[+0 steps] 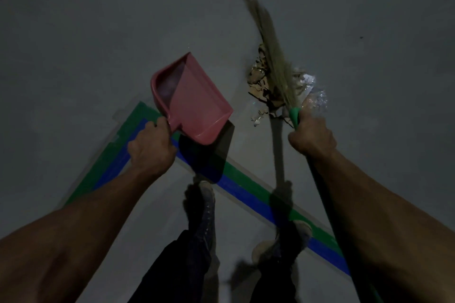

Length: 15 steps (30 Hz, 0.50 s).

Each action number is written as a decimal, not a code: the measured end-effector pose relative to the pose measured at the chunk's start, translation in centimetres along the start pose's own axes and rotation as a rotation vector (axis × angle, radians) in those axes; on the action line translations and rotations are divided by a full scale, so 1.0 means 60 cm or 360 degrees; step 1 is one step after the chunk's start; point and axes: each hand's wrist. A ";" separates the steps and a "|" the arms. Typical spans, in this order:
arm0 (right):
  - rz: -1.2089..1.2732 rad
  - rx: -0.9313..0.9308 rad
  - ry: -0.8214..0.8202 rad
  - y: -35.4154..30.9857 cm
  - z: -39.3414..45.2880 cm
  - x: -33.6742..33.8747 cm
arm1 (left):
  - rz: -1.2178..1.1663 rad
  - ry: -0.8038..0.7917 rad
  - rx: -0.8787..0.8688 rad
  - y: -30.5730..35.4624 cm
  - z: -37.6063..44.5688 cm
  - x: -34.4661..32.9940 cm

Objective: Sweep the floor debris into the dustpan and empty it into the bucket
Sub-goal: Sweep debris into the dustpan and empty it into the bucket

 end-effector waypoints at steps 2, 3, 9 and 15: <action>-0.0020 -0.0013 -0.0071 0.024 -0.024 -0.026 | -0.0008 -0.0009 -0.0014 0.004 0.000 0.004; 0.0005 -0.0002 -0.0073 0.036 -0.038 -0.038 | -0.0011 -0.0009 -0.0028 0.007 -0.001 0.007; 0.0497 -0.0045 0.0118 0.123 -0.097 -0.063 | -0.0030 -0.0026 -0.0090 0.040 -0.009 0.027; 0.1016 -0.0405 0.0195 0.179 -0.086 -0.067 | -0.0032 0.0011 -0.0181 0.077 0.000 0.033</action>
Point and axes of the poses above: each hand's wrist, its own z-axis towards the middle knuckle, its own x-axis out of the back of the hand, y = z × x, and after that the axes turned 11 degrees about -y, right-handed
